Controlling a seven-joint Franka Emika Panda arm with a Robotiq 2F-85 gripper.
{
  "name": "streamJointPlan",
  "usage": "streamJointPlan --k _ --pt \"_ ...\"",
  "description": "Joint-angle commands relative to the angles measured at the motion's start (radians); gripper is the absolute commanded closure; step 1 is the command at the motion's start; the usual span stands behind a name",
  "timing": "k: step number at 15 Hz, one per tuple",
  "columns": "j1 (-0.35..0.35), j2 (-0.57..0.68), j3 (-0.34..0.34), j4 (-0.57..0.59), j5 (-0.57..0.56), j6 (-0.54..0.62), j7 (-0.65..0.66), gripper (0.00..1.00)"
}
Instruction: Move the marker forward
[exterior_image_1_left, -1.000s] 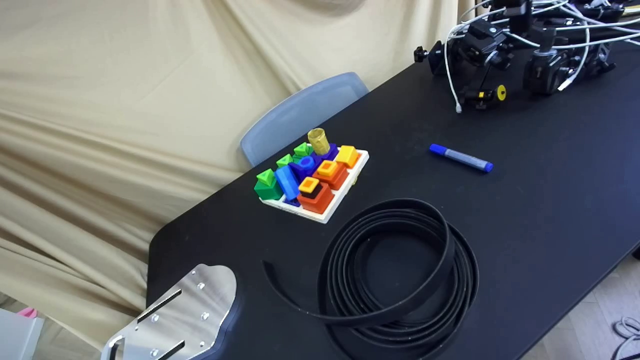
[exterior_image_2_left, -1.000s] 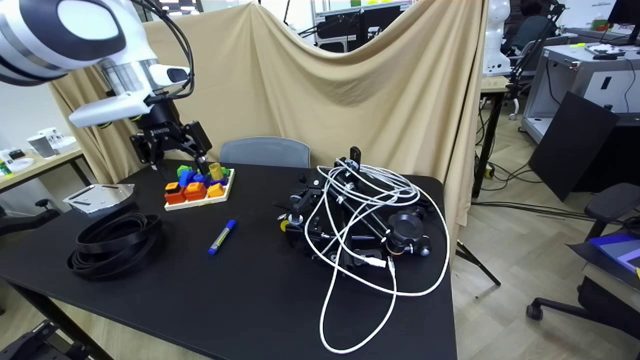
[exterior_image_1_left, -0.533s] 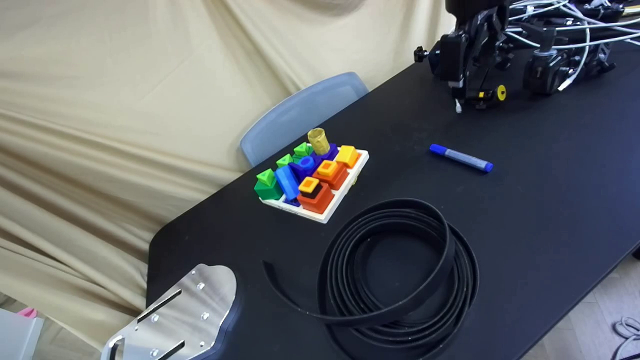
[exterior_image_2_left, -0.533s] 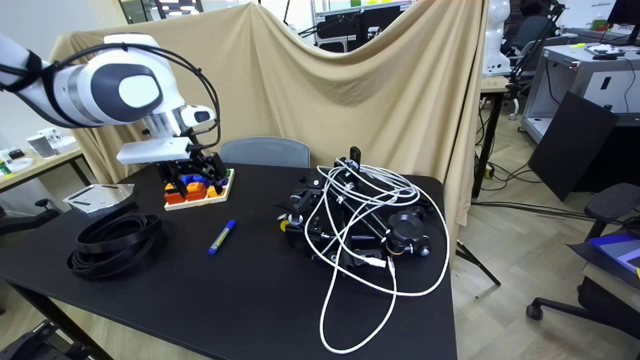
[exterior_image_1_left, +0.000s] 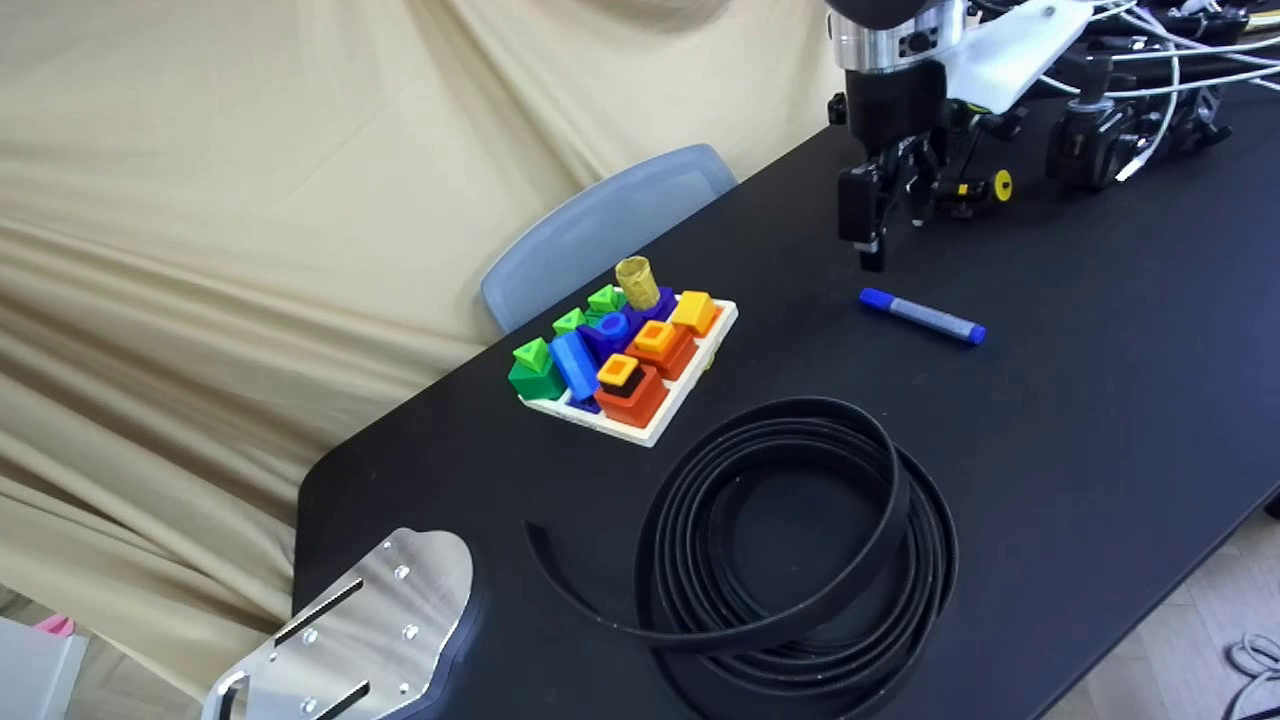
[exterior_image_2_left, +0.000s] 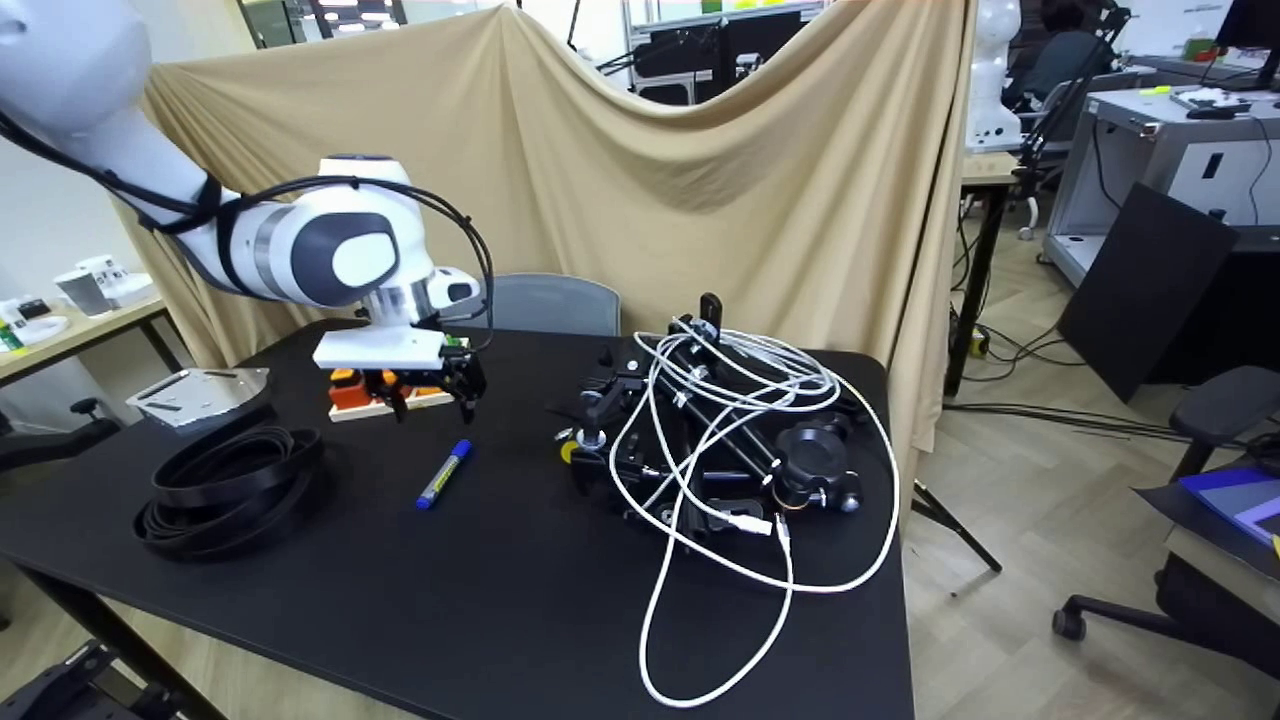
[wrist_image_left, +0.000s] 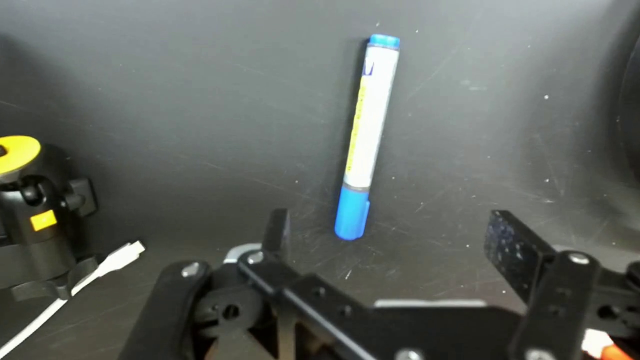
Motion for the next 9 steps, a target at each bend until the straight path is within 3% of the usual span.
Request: streamJointPlan --k 1,9 --pt "-0.015 0.104 0.016 0.095 -0.002 0.000 0.026 0.00" --pt "0.053 0.206 -0.025 0.136 -0.088 0.050 0.163 0.00"
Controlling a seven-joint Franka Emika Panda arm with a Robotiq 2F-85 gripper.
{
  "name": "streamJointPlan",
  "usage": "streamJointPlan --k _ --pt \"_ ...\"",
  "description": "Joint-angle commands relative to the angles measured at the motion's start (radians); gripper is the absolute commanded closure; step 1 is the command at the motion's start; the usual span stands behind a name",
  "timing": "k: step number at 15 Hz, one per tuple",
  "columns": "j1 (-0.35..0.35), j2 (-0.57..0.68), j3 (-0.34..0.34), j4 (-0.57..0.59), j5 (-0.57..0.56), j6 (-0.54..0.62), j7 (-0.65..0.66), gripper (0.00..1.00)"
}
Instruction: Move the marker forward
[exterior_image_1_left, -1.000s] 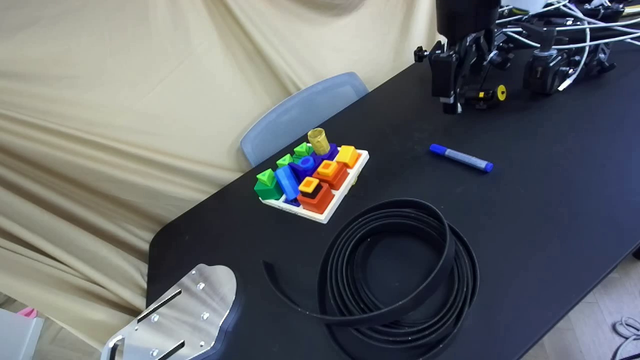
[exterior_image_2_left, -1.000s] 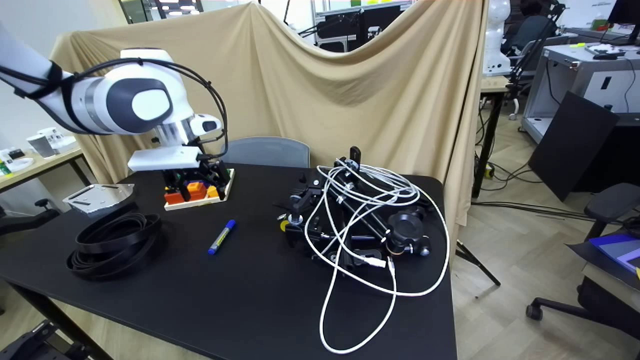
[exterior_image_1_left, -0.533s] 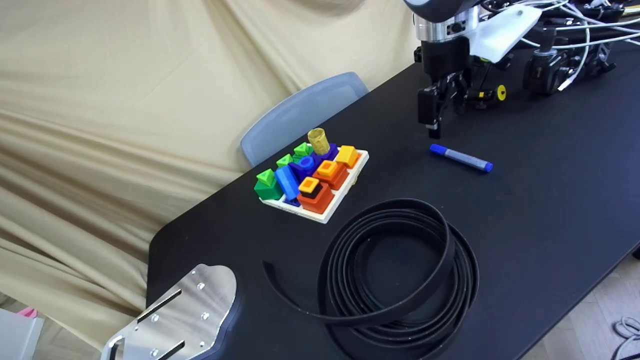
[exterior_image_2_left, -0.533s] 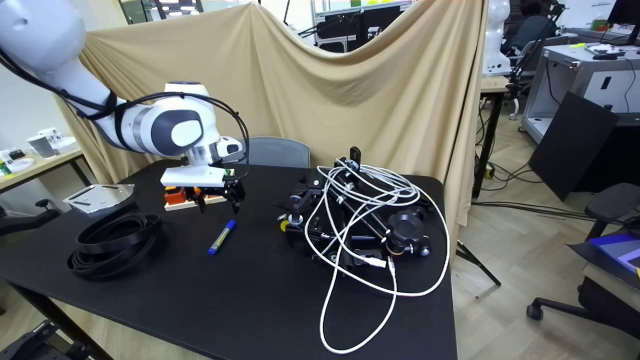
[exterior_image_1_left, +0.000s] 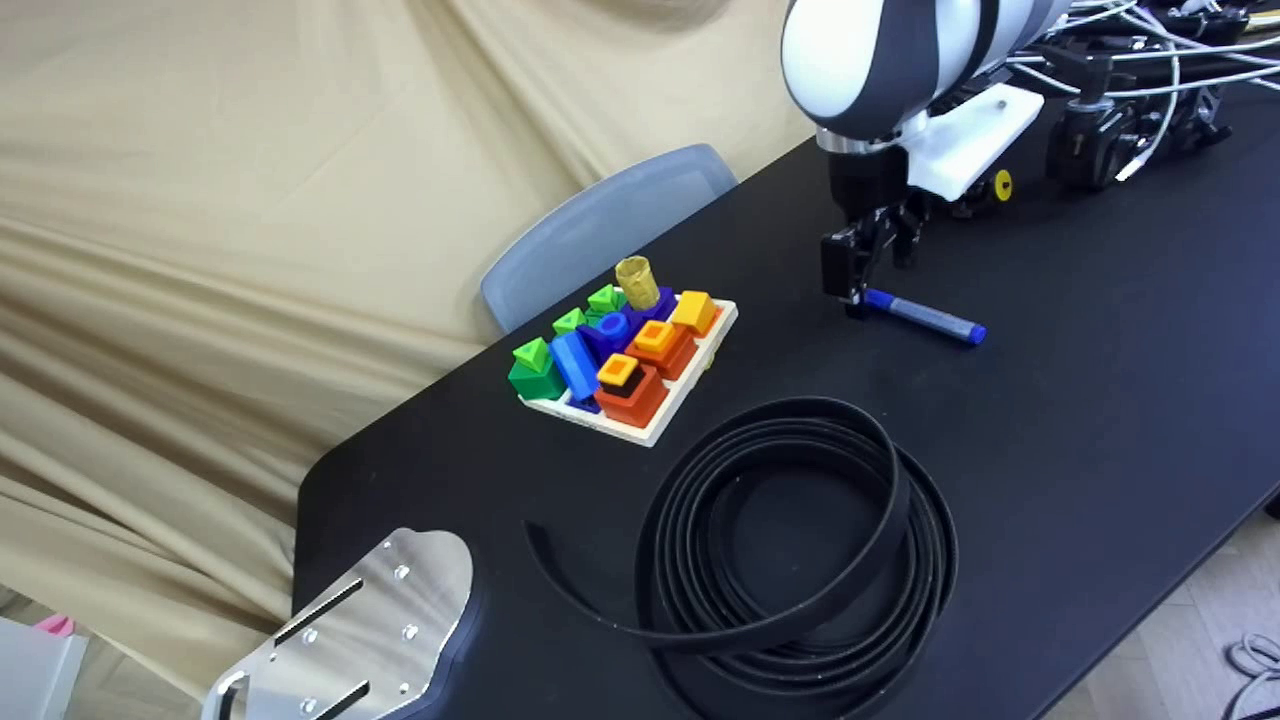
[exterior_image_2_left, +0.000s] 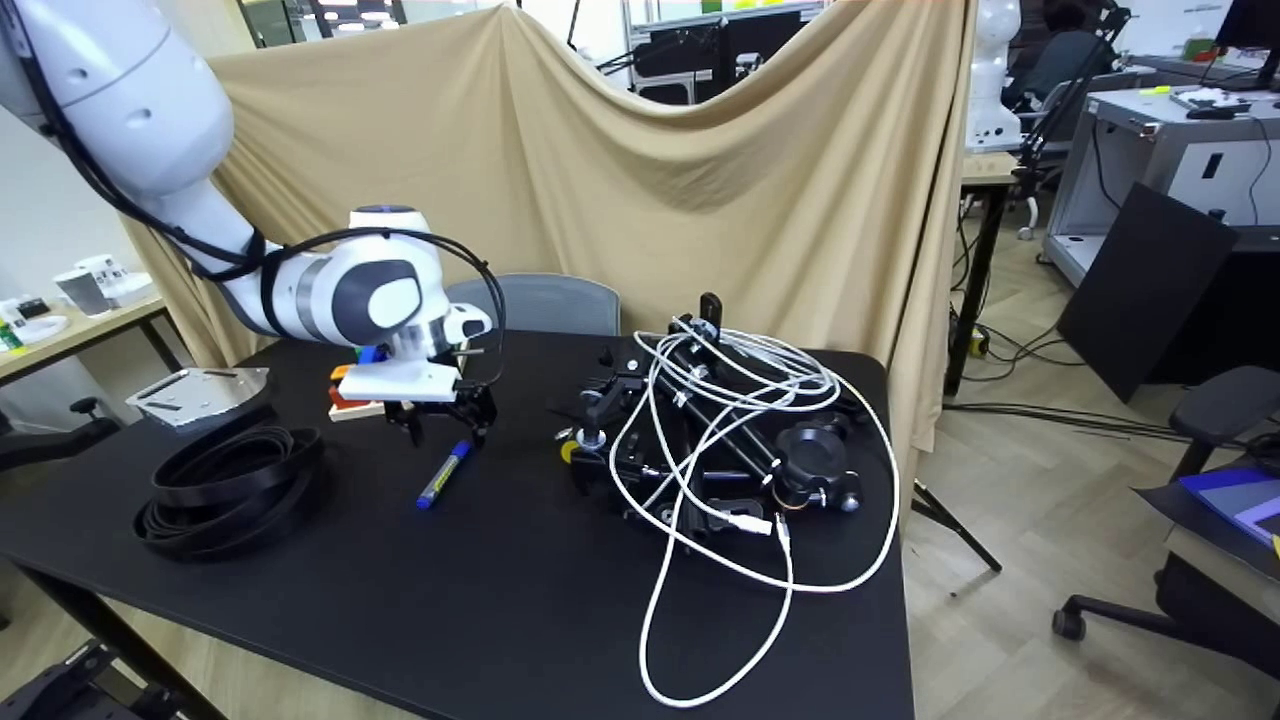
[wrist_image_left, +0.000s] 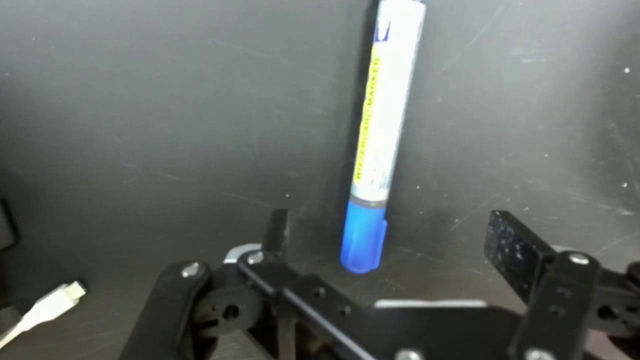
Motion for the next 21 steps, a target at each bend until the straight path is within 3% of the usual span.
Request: streamJointPlan --k 1,3,12,13,15,21 --pt "0.033 0.032 -0.024 0.036 -0.043 -0.004 0.091 0.25" --pt "0.042 0.034 -0.029 0.038 -0.058 -0.009 0.110 0.32" --pt "0.054 0.021 -0.049 0.040 -0.082 -0.026 0.162 0.95" --pt "0.053 0.016 -0.051 0.038 -0.079 -0.041 0.168 0.99" --pt "0.053 -0.004 -0.057 0.030 -0.079 -0.066 0.183 0.94" --pt "0.069 -0.109 -0.051 -0.009 -0.081 -0.202 0.223 0.94"
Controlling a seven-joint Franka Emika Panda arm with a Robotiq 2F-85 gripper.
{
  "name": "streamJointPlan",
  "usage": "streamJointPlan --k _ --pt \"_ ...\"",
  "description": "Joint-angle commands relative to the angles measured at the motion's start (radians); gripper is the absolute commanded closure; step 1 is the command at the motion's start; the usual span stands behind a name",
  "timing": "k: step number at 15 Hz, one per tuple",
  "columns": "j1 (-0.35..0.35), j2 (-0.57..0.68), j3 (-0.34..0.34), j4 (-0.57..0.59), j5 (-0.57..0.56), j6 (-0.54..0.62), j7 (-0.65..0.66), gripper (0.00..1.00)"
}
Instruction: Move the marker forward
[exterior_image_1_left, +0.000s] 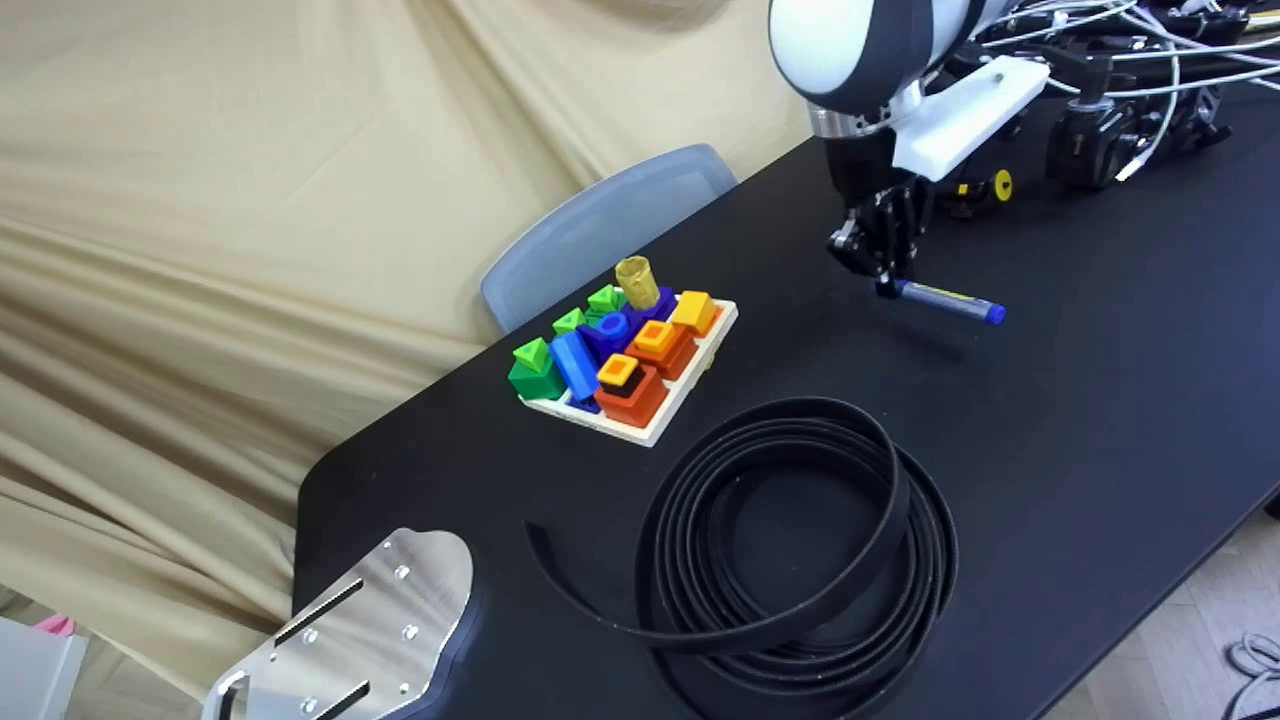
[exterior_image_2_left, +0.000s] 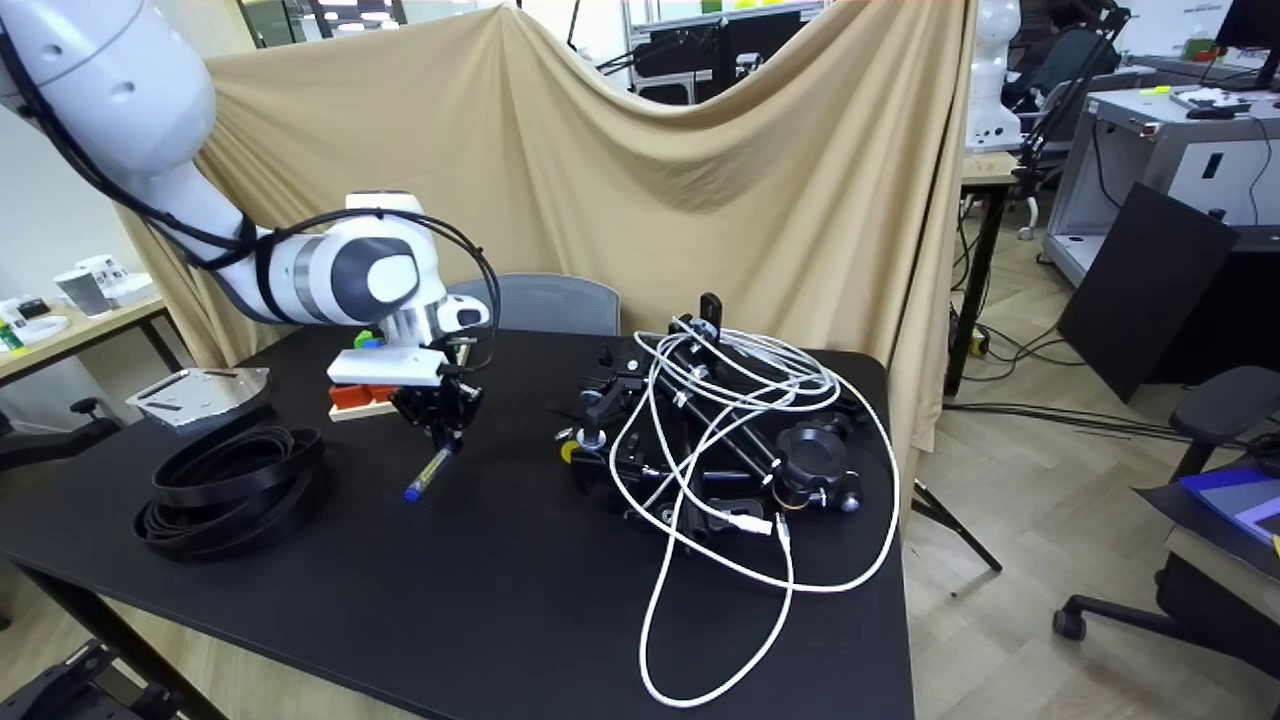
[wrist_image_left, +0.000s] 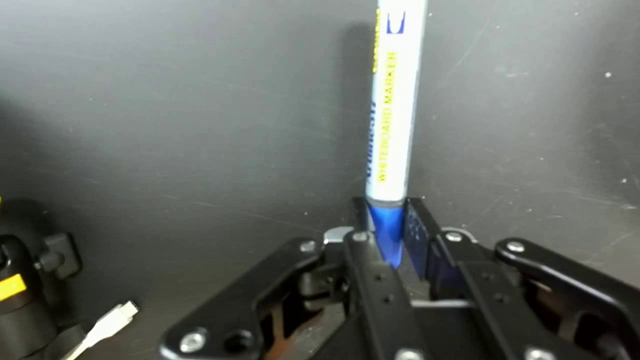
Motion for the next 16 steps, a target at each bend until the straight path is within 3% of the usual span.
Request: streamJointPlan --k 1,4,11,16 --pt "0.026 -0.091 -0.002 -0.048 -0.019 -0.091 0.074 0.94" --pt "0.035 -0.131 0.009 -0.107 -0.003 -0.077 0.099 0.94" --pt "0.067 -0.123 0.009 -0.251 0.007 0.140 0.213 0.94" --pt "0.082 -0.130 0.029 -0.324 0.034 0.213 0.237 0.94"
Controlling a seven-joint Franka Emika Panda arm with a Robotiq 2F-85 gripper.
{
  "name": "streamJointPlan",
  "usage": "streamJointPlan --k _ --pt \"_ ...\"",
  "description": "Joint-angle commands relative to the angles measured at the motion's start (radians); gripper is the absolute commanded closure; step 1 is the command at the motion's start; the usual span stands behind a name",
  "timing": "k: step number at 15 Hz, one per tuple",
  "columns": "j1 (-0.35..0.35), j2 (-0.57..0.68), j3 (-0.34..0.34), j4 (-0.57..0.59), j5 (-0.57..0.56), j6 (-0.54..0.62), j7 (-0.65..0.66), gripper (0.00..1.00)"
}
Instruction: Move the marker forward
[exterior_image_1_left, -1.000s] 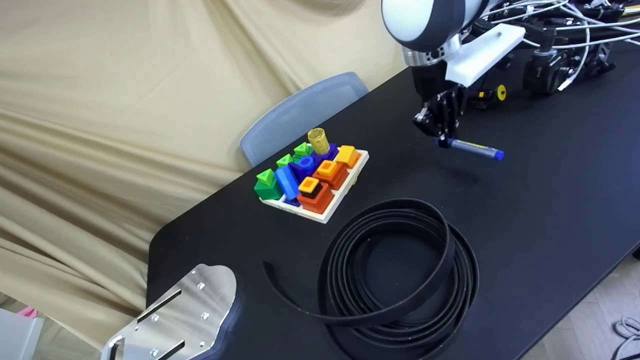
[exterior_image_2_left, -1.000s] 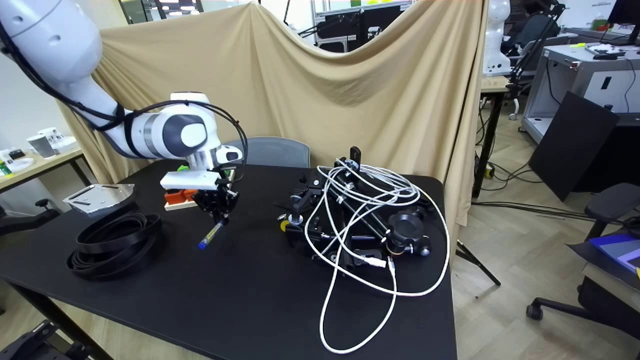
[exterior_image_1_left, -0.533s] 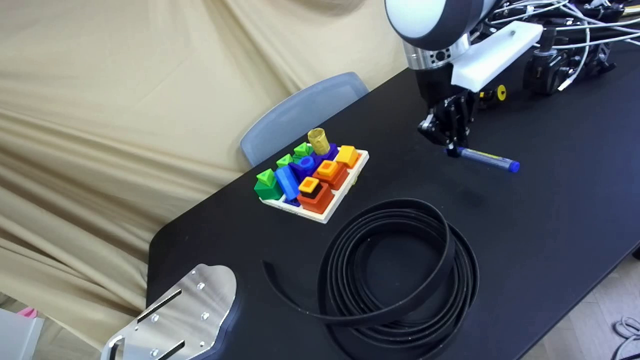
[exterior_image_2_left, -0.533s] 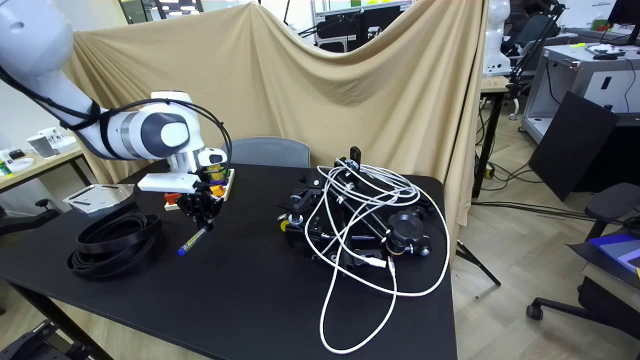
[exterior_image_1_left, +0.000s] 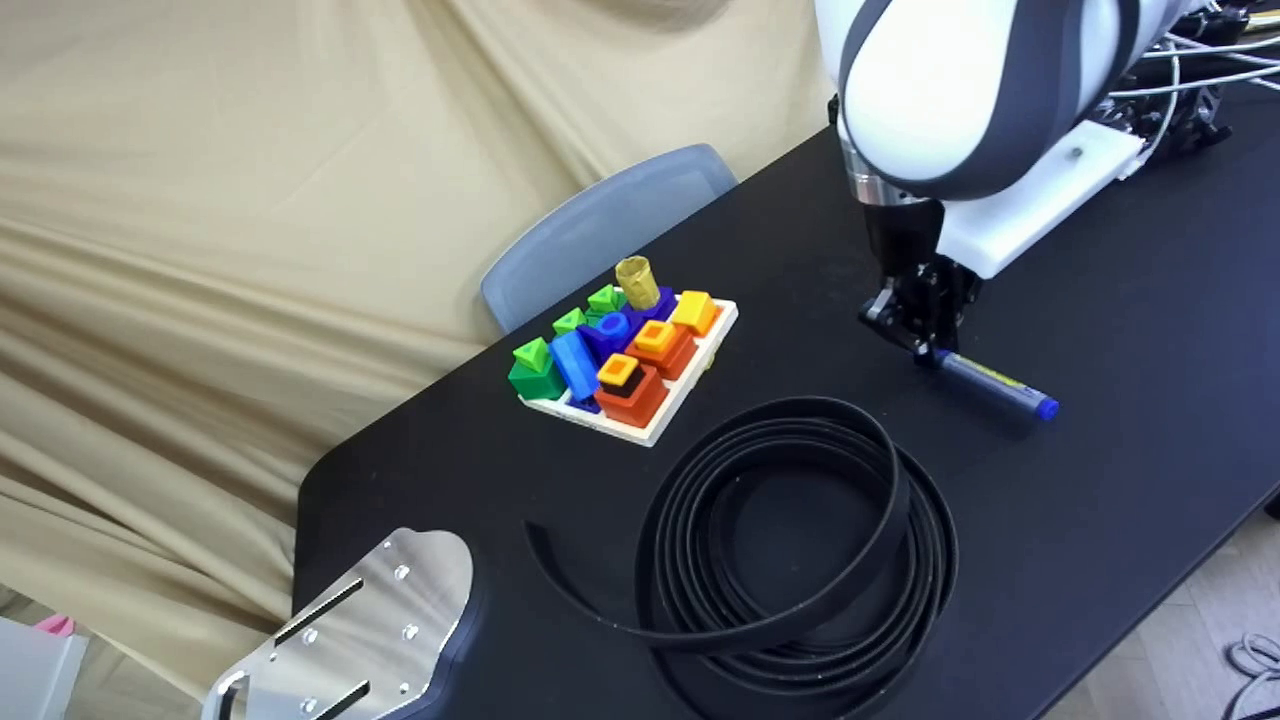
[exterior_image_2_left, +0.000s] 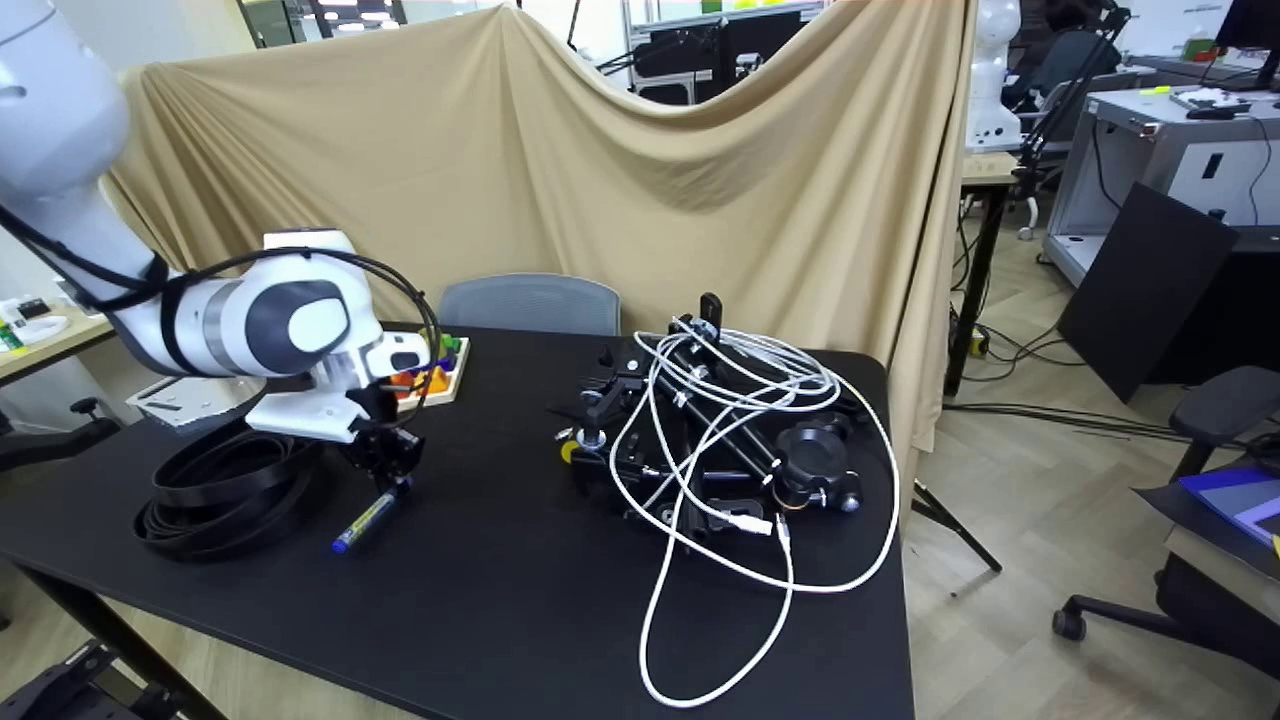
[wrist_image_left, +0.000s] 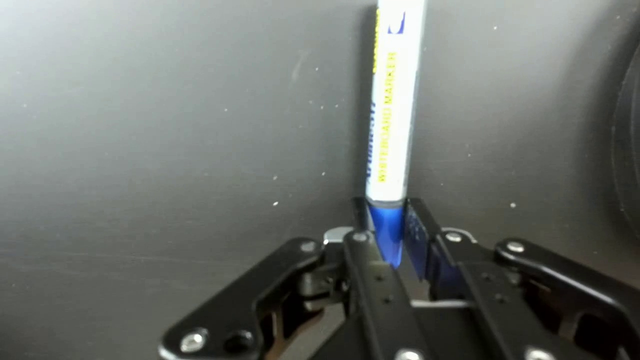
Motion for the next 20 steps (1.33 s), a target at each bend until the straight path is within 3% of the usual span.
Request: streamJointPlan --k 1,3,4,6,12,14,20 --pt "0.011 -0.028 0.018 -0.061 0.031 0.032 0.045 0.94" --pt "0.006 -0.030 0.033 -0.077 0.056 0.041 0.040 0.94" --pt "0.006 -0.033 0.035 -0.080 0.063 0.044 0.040 0.56" --pt "0.007 -0.036 0.035 -0.088 0.073 0.054 0.042 0.48" --pt "0.020 -0.077 0.028 -0.112 0.070 0.066 0.056 0.05" --pt "0.031 -0.108 0.021 -0.115 0.055 0.055 0.066 0.00" --pt "0.030 -0.174 0.026 -0.121 0.064 0.010 0.101 0.00"
